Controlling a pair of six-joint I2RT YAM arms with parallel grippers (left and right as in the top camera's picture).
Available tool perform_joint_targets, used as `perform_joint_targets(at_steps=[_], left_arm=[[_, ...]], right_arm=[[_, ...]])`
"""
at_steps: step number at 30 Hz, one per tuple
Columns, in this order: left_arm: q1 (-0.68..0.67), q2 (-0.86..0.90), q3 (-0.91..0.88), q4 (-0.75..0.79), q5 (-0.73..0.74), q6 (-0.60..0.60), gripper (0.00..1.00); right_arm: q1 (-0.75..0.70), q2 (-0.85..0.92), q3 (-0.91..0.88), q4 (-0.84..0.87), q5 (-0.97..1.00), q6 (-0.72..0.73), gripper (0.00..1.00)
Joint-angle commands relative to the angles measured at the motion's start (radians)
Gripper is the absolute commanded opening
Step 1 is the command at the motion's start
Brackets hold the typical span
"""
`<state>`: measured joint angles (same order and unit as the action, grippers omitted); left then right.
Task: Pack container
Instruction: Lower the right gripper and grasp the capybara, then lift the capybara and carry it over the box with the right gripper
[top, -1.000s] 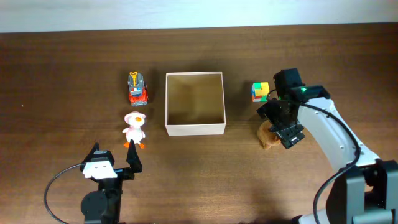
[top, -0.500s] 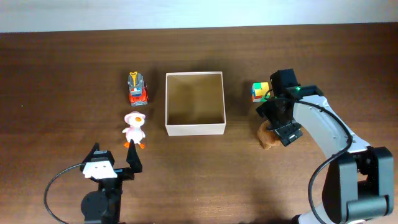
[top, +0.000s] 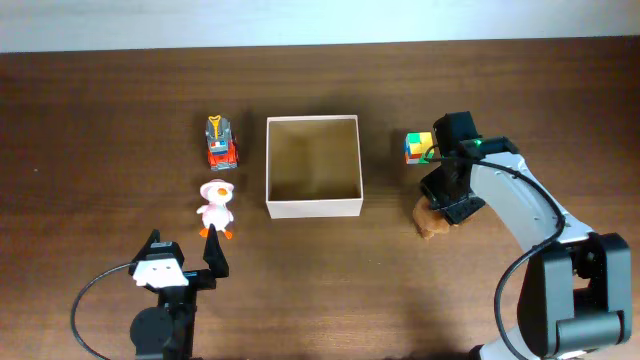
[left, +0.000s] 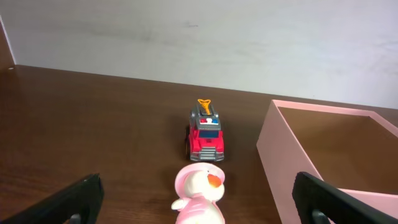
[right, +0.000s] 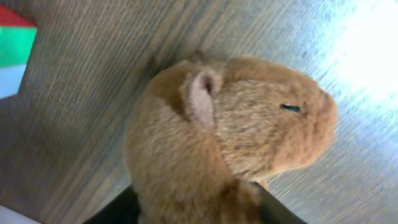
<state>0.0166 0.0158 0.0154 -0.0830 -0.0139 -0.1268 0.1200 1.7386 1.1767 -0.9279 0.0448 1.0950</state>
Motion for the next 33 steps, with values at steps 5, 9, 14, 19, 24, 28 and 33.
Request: perform_joint_targets(at_steps=[5, 9, 14, 19, 24, 28, 33], left_arm=[[0.006, -0.004, -0.006, 0.000, 0.011, 0.016, 0.99], [0.006, -0.004, -0.006, 0.000, 0.011, 0.016, 0.99], [0.006, -0.004, -0.006, 0.000, 0.011, 0.016, 0.99], [0.006, -0.004, -0.006, 0.000, 0.011, 0.016, 0.99], [0.006, -0.004, -0.006, 0.000, 0.011, 0.016, 0.99], [0.006, -0.004, -0.006, 0.000, 0.011, 0.016, 0.99], [0.006, -0.004, -0.006, 0.000, 0.011, 0.016, 0.99]], right_arm=[[0.002, 0.014, -0.008, -0.008, 0.009, -0.045, 0.33], [0.002, 0.012, -0.003, -0.012, 0.008, -0.054, 0.27], [0.002, -0.005, 0.097, -0.014, 0.013, -0.184, 0.31], [0.006, -0.006, 0.318, -0.026, 0.009, -0.355, 0.28], [0.034, -0.006, 0.537, -0.034, -0.069, -0.590, 0.27], [0.087, -0.006, 0.639, -0.033, -0.136, -0.713, 0.27], [0.179, -0.002, 0.648, -0.018, -0.147, -0.829, 0.27]])
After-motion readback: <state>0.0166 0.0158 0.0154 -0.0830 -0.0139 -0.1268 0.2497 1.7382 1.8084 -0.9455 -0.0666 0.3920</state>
